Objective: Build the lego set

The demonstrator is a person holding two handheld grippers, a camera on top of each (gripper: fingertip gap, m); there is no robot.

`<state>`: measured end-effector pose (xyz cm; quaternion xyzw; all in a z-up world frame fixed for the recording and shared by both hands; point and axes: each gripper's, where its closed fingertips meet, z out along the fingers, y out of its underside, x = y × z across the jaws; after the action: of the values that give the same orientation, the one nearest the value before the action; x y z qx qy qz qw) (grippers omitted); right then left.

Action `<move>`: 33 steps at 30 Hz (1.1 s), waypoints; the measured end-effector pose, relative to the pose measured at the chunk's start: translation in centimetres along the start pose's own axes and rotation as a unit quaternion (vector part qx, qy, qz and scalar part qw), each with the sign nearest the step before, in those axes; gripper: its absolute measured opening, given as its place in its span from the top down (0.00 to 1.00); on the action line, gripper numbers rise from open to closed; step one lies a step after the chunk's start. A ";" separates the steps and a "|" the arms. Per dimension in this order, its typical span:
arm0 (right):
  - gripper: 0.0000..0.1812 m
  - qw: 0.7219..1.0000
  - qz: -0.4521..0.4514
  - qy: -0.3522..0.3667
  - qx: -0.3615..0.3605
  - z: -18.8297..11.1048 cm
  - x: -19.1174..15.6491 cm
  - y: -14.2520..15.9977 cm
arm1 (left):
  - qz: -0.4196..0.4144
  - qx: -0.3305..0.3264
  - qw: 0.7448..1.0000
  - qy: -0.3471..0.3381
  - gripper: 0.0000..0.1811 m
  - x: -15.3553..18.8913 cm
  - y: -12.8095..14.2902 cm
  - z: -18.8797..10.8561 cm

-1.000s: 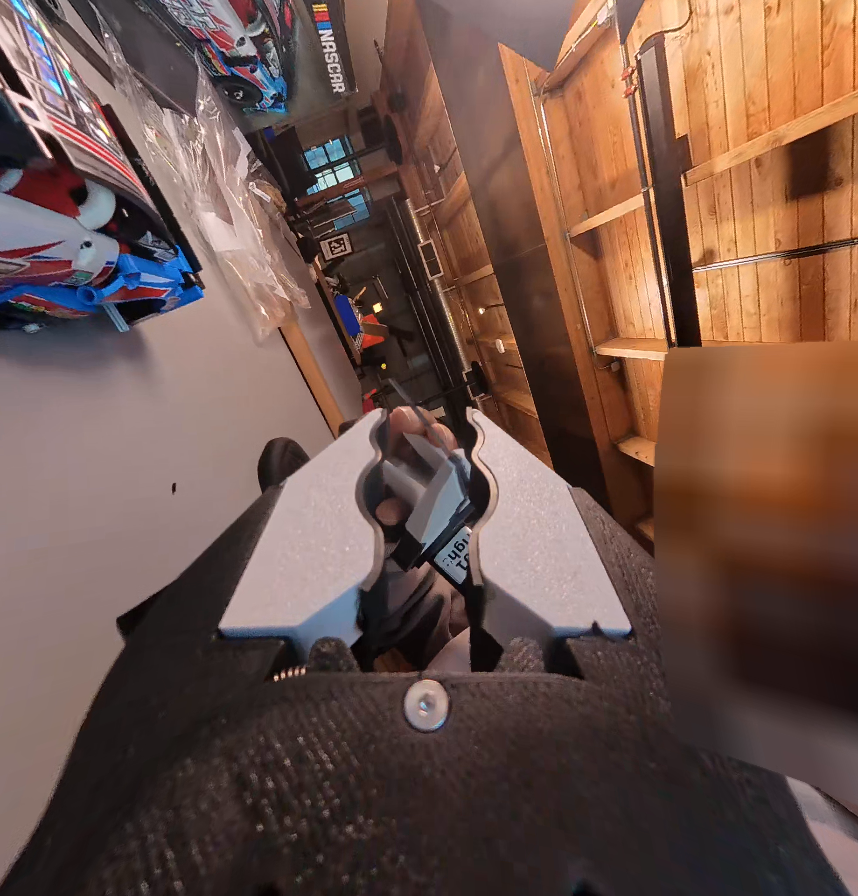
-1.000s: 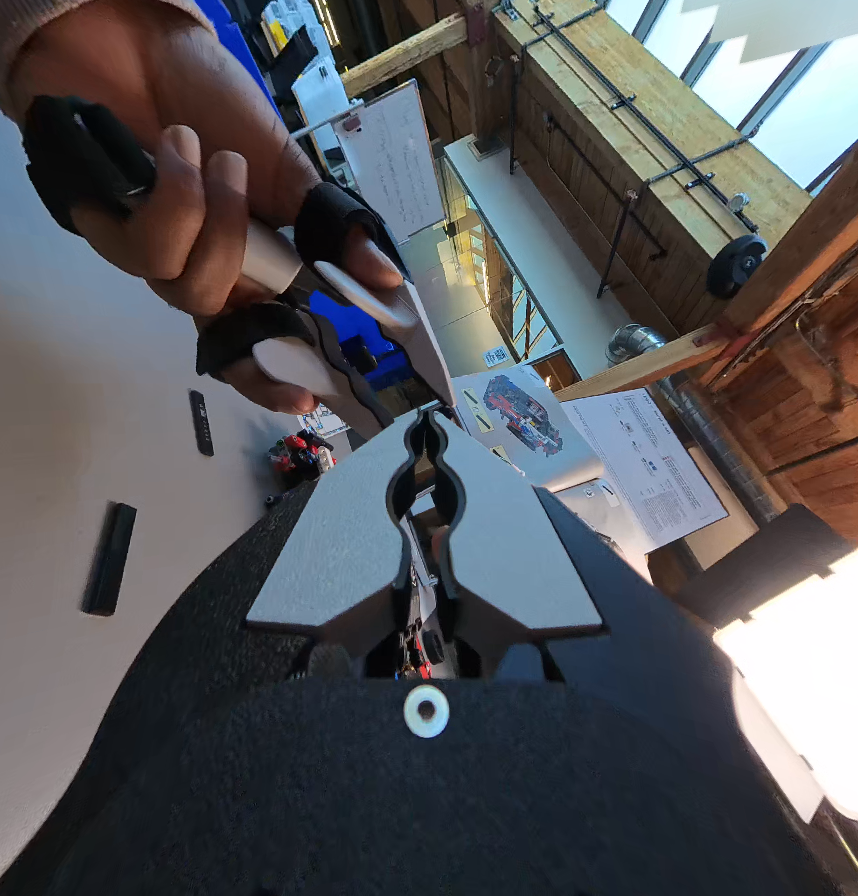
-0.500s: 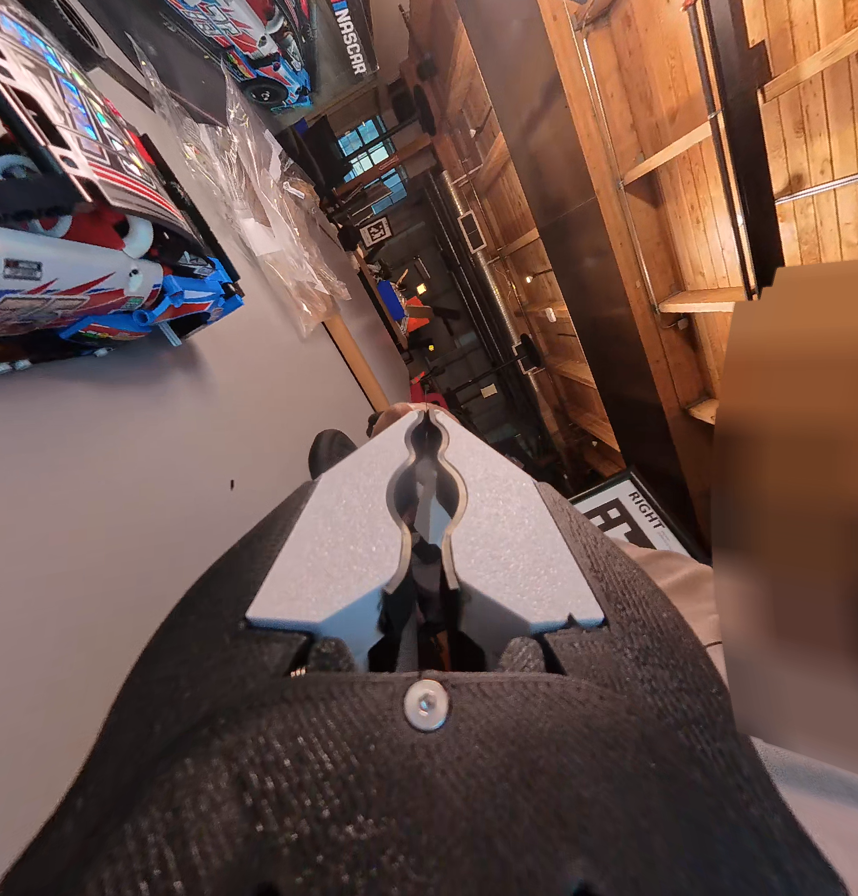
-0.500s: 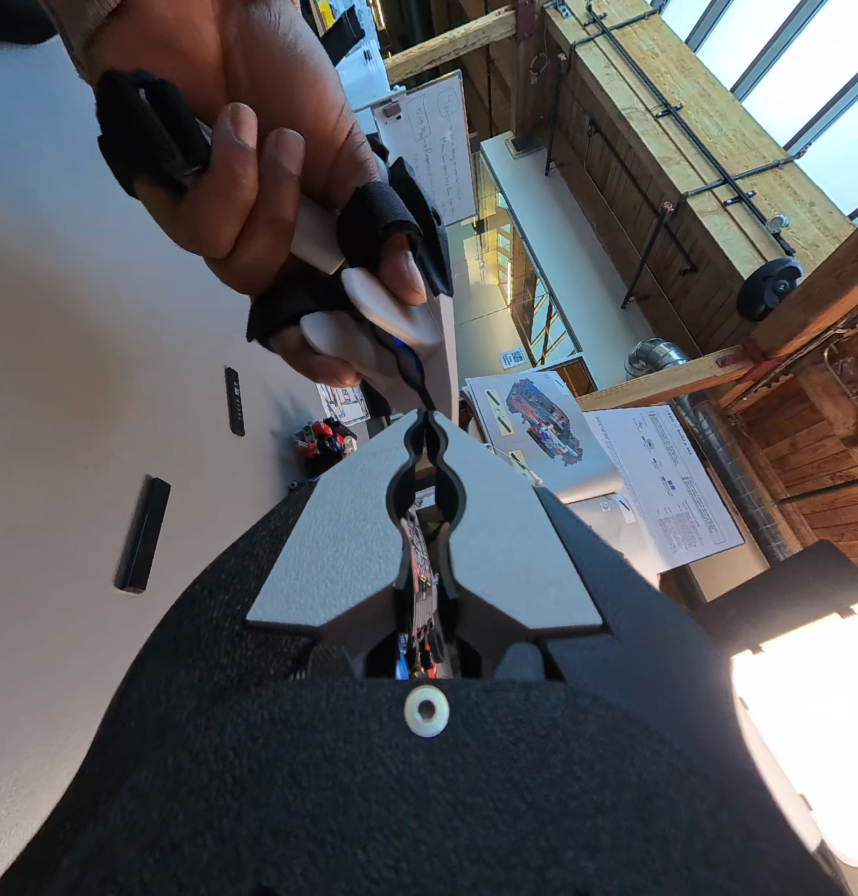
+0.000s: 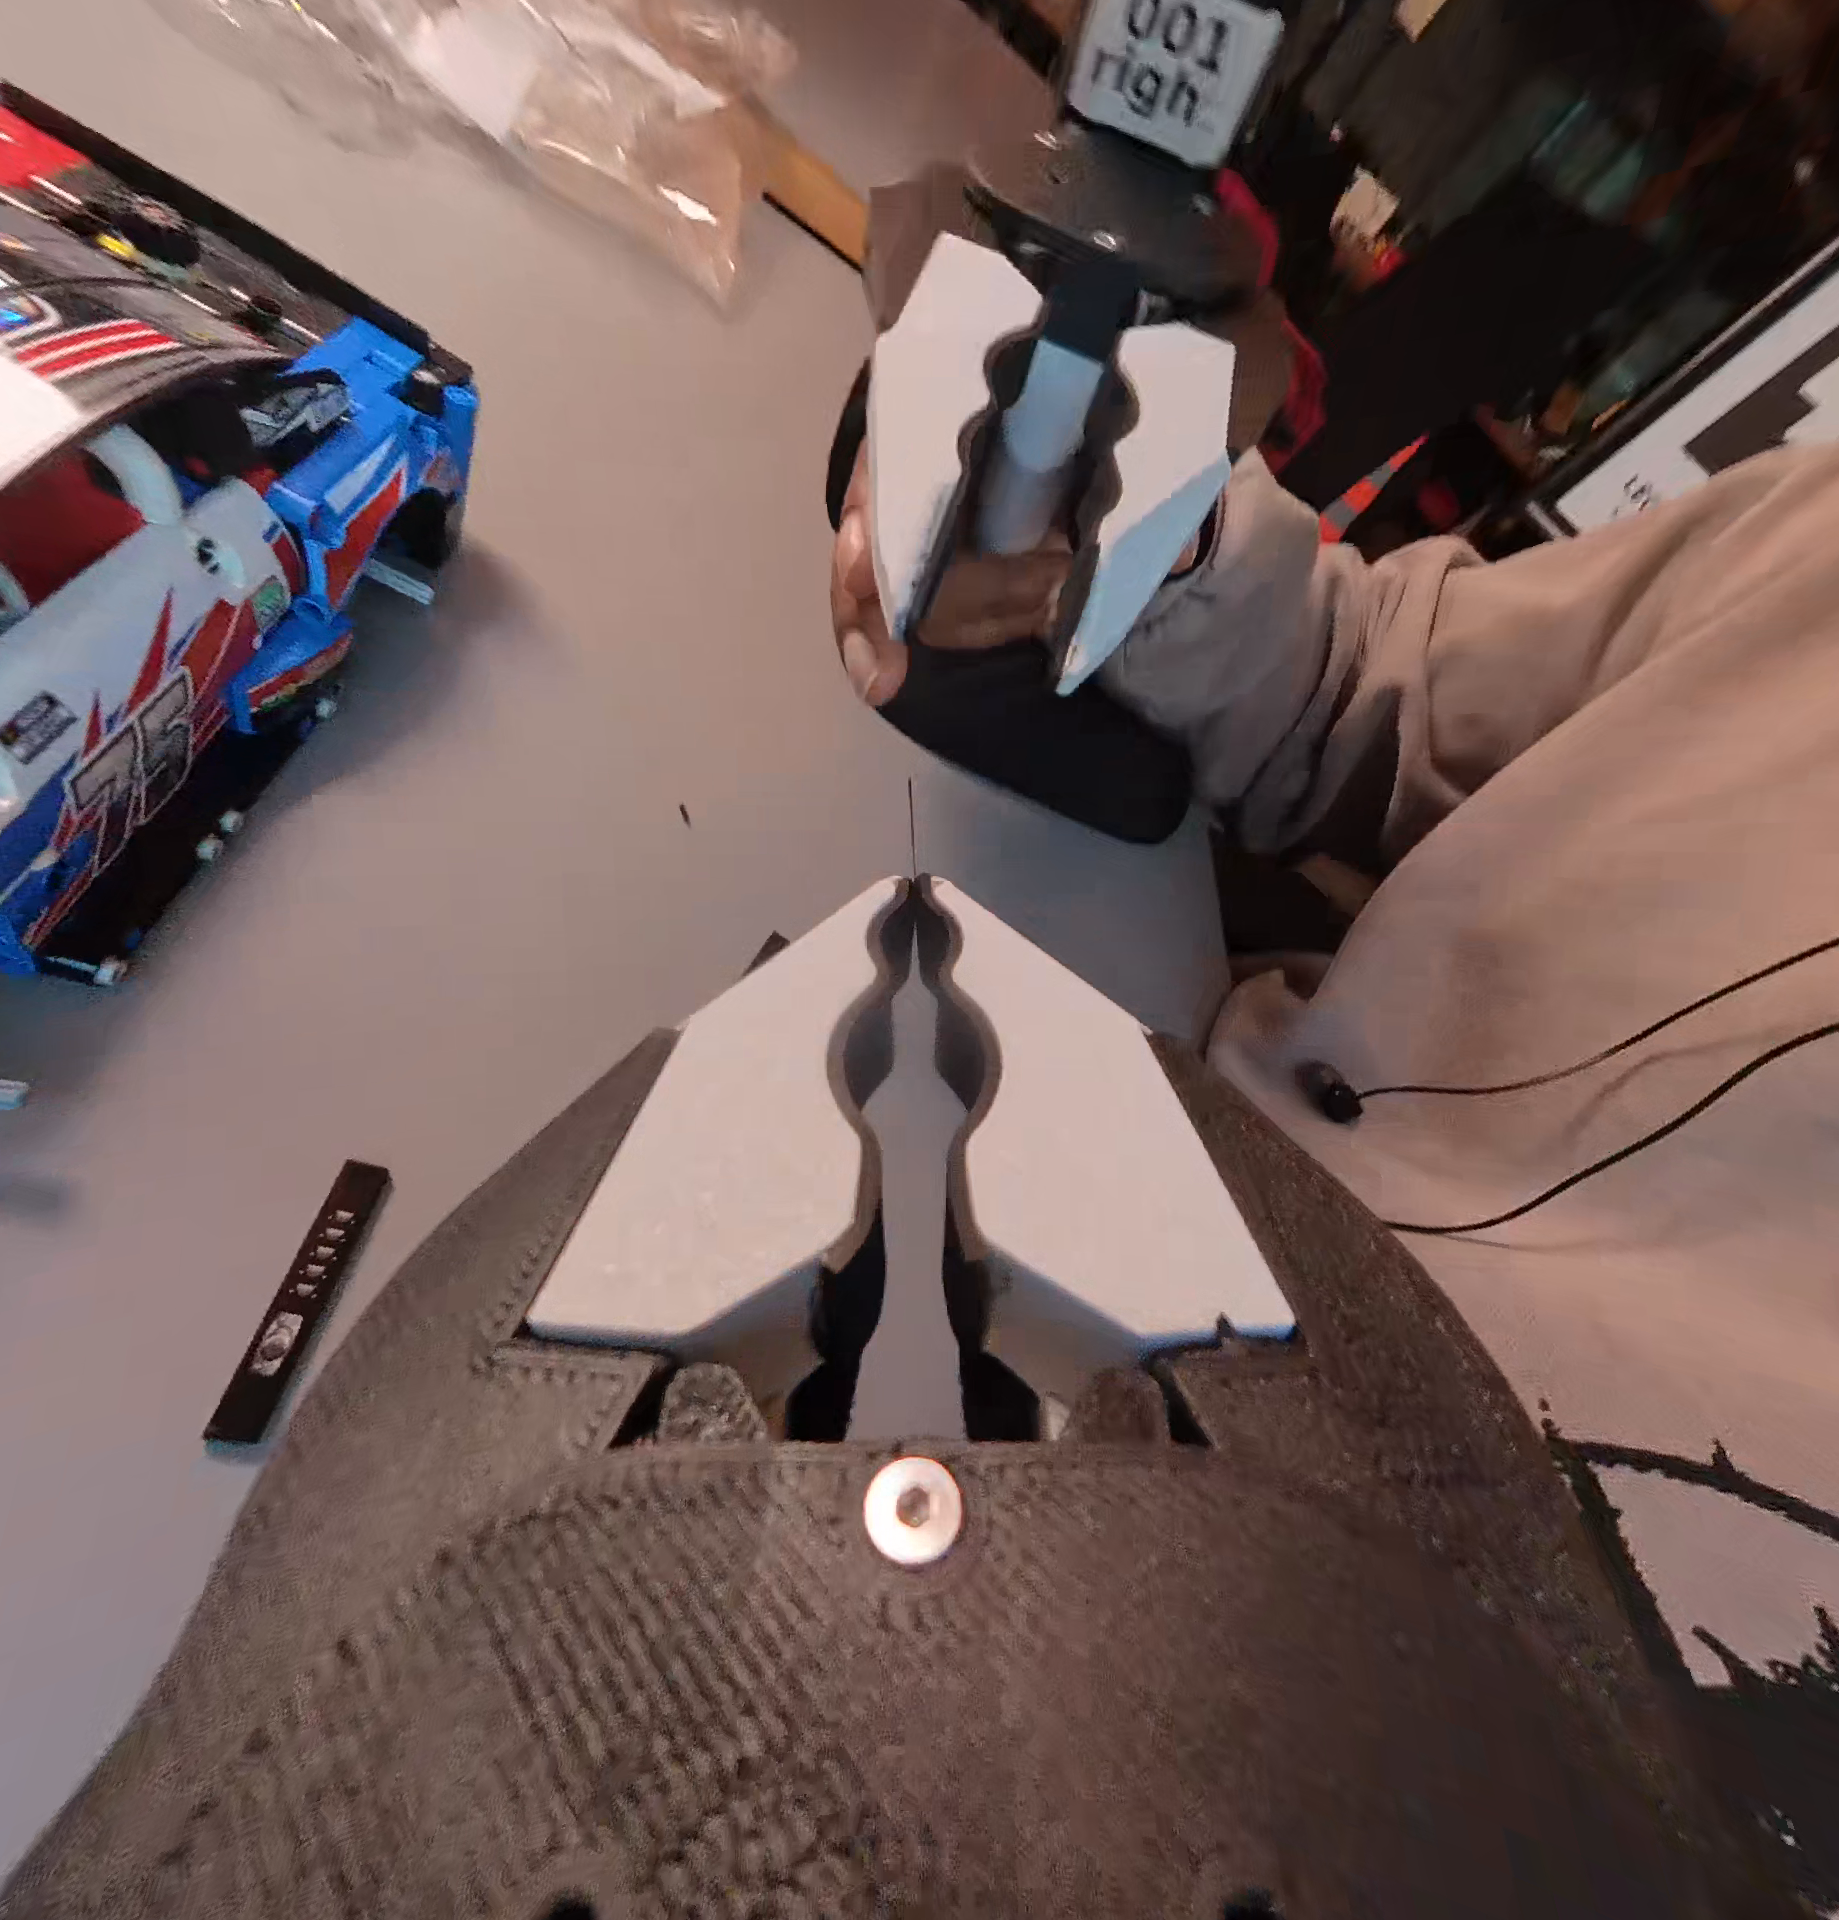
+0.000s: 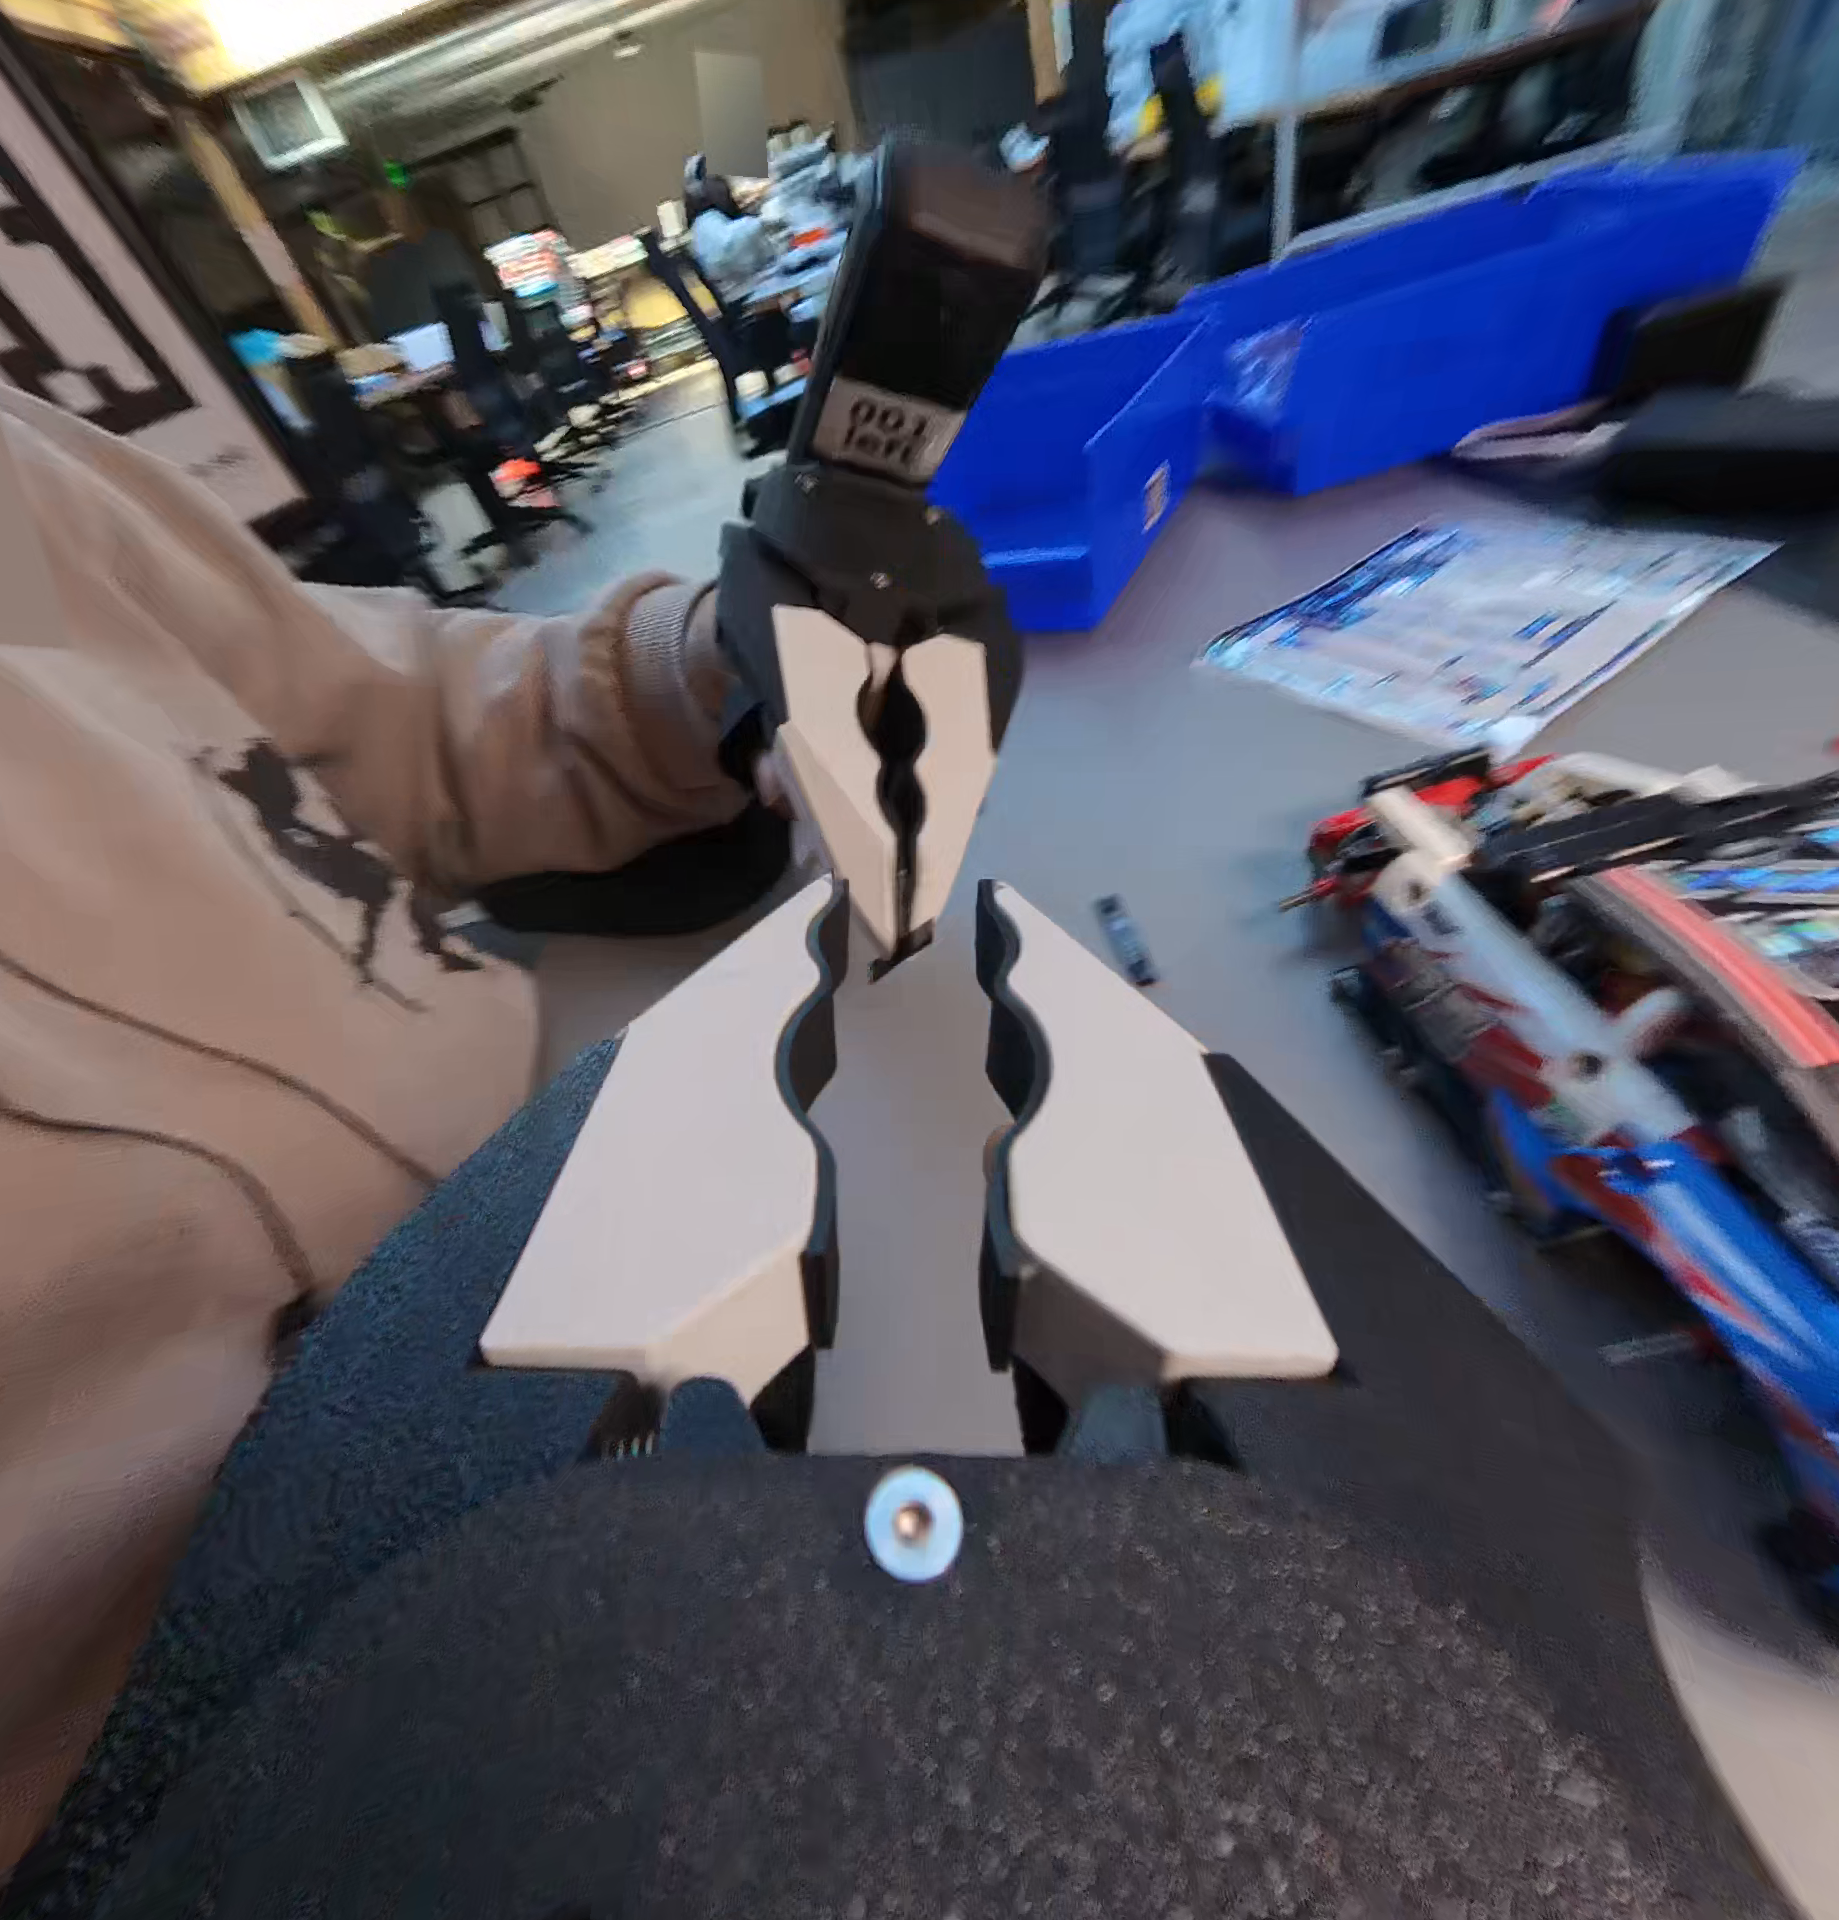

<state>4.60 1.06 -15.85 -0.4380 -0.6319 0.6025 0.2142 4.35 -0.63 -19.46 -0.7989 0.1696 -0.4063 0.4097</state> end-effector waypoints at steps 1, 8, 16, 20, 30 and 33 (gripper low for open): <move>0.89 0.998 0.037 -0.043 -0.019 0.1 -0.8 0.6 | 0.012 -0.015 1.000 0.000 1.00 0.3 0.2 0.2; 0.96 0.992 0.075 -0.082 -0.052 0.7 -1.4 2.6 | 0.050 -0.083 0.995 0.001 1.00 1.3 1.3 0.9; 0.96 0.992 0.059 -0.087 -0.073 0.9 -1.8 3.5 | 0.056 -0.101 0.993 0.005 1.00 1.6 1.6 1.1; 1.00 0.992 0.048 -0.080 -0.081 1.2 -1.8 3.9 | 0.057 -0.105 0.993 0.005 1.00 1.7 1.6 1.2; 1.00 0.986 0.159 -0.012 0.046 -3.3 0.4 -2.1 | 0.183 -0.106 0.973 -0.091 0.73 -3.3 1.7 -0.4; 1.00 0.968 0.231 0.020 0.095 -5.3 0.9 -2.6 | 0.217 -0.177 0.955 -0.099 0.78 -4.6 5.6 1.5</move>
<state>7.58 5.13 -12.61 -0.5621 -0.4486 0.6840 0.1224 3.04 -0.48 -26.74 -0.8389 0.3662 -0.1897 0.3551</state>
